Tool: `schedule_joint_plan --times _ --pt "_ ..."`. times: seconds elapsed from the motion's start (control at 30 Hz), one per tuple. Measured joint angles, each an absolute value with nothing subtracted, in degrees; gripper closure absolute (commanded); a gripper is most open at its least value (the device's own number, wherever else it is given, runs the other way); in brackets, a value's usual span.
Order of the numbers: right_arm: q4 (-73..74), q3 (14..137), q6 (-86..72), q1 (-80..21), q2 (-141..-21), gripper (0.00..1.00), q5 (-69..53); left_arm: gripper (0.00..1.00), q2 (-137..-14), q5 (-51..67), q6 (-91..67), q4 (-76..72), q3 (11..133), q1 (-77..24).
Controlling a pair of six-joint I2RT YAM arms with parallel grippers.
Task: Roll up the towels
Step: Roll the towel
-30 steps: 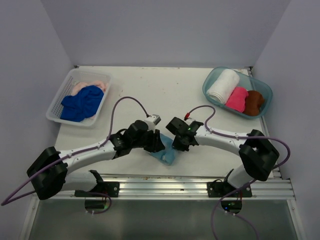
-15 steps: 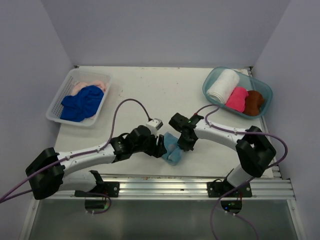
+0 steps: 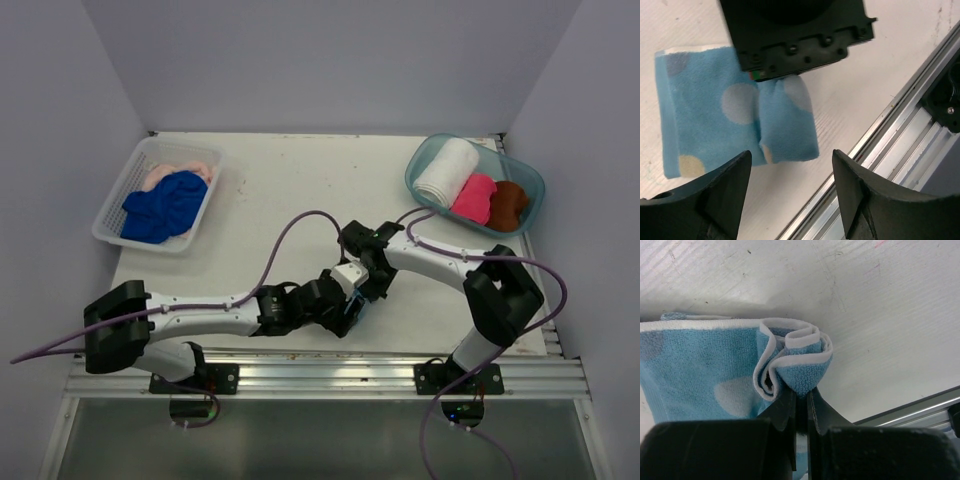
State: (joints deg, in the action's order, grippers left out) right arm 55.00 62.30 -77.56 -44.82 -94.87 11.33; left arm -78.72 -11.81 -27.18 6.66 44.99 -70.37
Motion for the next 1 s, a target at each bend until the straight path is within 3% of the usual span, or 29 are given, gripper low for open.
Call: schedule_joint_plan --times 1.0 --pt "50.52 57.28 -77.14 -39.29 -92.03 1.0 4.69 0.38 -92.55 -26.5 -18.17 5.17 52.42 -80.53"
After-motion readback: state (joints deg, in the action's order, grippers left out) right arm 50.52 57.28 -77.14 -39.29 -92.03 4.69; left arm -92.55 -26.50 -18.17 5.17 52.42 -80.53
